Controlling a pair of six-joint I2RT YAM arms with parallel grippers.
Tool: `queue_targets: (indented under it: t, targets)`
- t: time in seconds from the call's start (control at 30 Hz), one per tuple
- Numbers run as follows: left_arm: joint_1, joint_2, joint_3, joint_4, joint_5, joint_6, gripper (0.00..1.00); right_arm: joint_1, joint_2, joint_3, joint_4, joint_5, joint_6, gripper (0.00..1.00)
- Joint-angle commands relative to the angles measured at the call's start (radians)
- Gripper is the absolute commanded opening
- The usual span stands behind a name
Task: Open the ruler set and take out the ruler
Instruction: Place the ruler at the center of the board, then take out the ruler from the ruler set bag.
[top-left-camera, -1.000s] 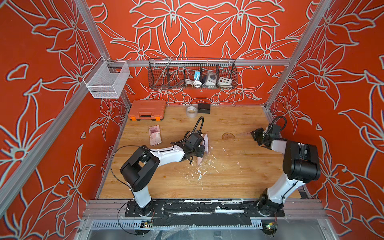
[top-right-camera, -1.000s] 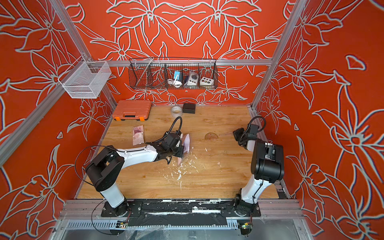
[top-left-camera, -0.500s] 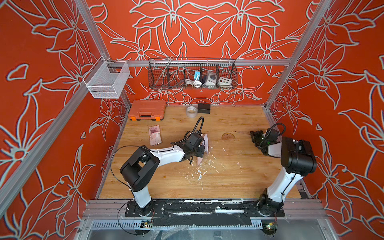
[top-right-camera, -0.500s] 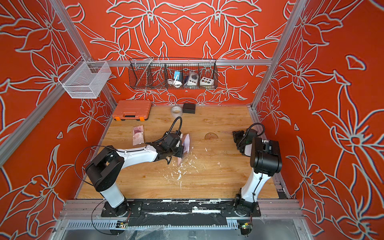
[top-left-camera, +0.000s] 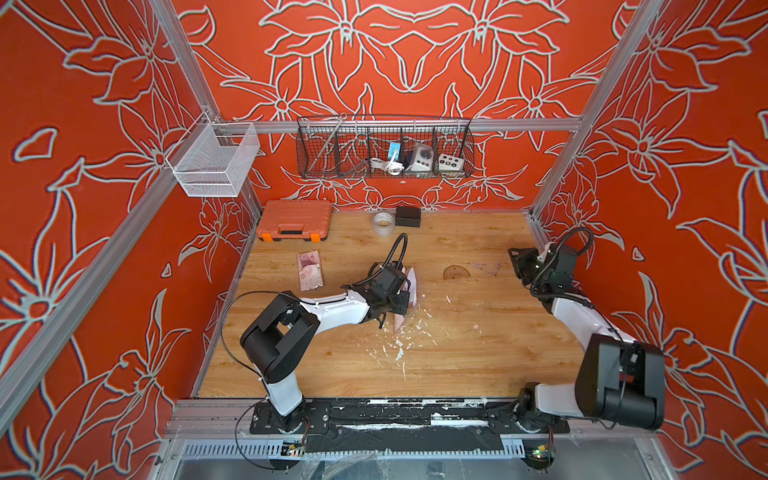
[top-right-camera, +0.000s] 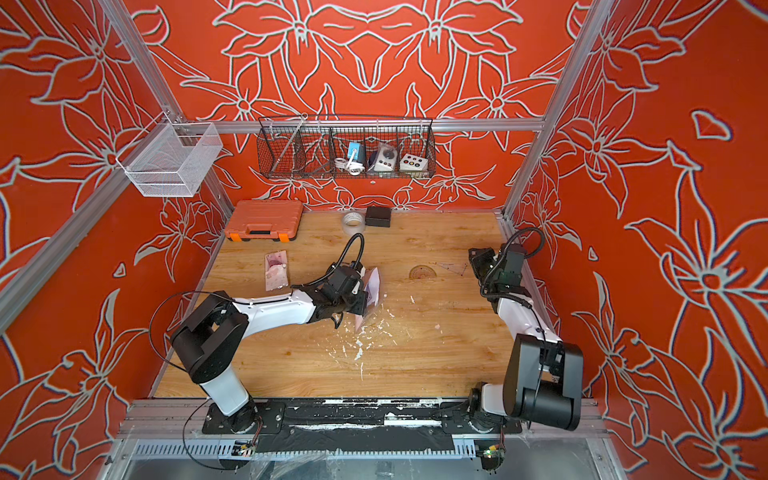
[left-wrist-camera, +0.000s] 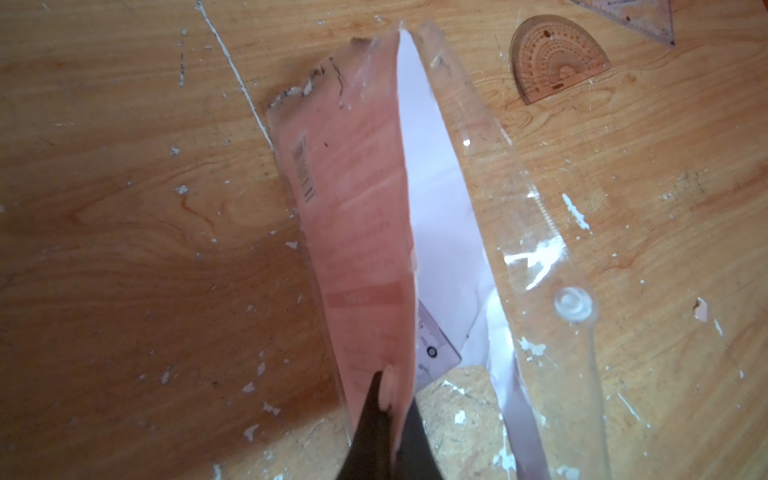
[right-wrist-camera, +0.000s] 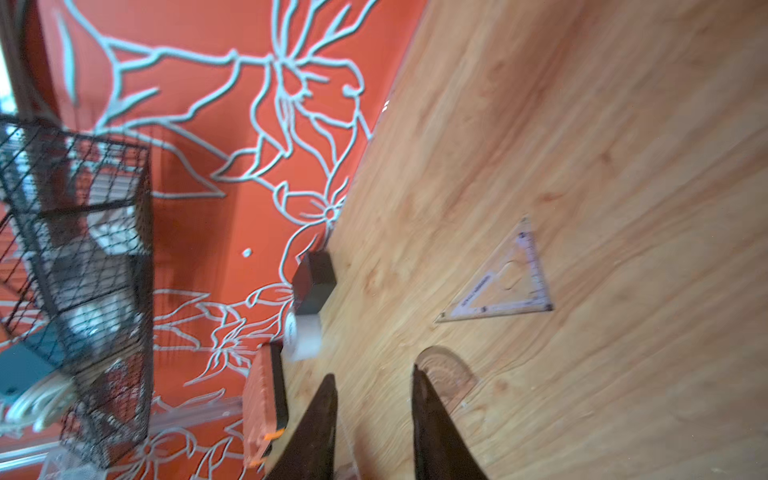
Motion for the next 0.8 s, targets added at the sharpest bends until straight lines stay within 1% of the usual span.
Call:
queue_targets:
  t: [0.0,0.07,0.13,0.23,0.37,0.43,0.5,0.63,0.77]
  targets:
    - [-0.004,-0.012,-0.025,-0.021,0.002,0.007,0.0,0.144,0.007,0.103,-0.233,-0.141,-0.218,0.29]
    - [-0.005,-0.017,-0.035,-0.02,-0.004,0.005,0.0,0.273,0.01,0.139,-0.316,-0.189,-0.333,0.29]
    - [-0.005,-0.02,-0.045,-0.009,0.0,0.004,0.0,0.371,0.024,0.149,-0.36,-0.208,-0.395,0.28]
    - [-0.005,-0.023,-0.056,0.013,0.012,0.0,0.0,0.458,0.068,0.141,-0.347,-0.225,-0.418,0.25]
    - [-0.005,-0.018,-0.056,0.03,0.017,-0.001,0.0,0.554,0.2,0.202,-0.369,-0.238,-0.475,0.22]
    - [-0.006,-0.01,-0.047,0.018,0.014,0.003,0.0,0.586,0.266,0.237,-0.39,-0.208,-0.491,0.21]
    - [-0.007,-0.01,-0.044,0.013,0.014,0.006,0.0,0.606,0.312,0.255,-0.38,-0.211,-0.496,0.2]
    - [-0.007,-0.015,-0.047,0.016,0.007,0.012,0.0,0.647,0.372,0.282,-0.395,-0.178,-0.522,0.2]
    - [-0.008,-0.025,-0.057,0.028,-0.002,0.02,0.0,0.658,0.422,0.286,-0.404,-0.157,-0.519,0.21]
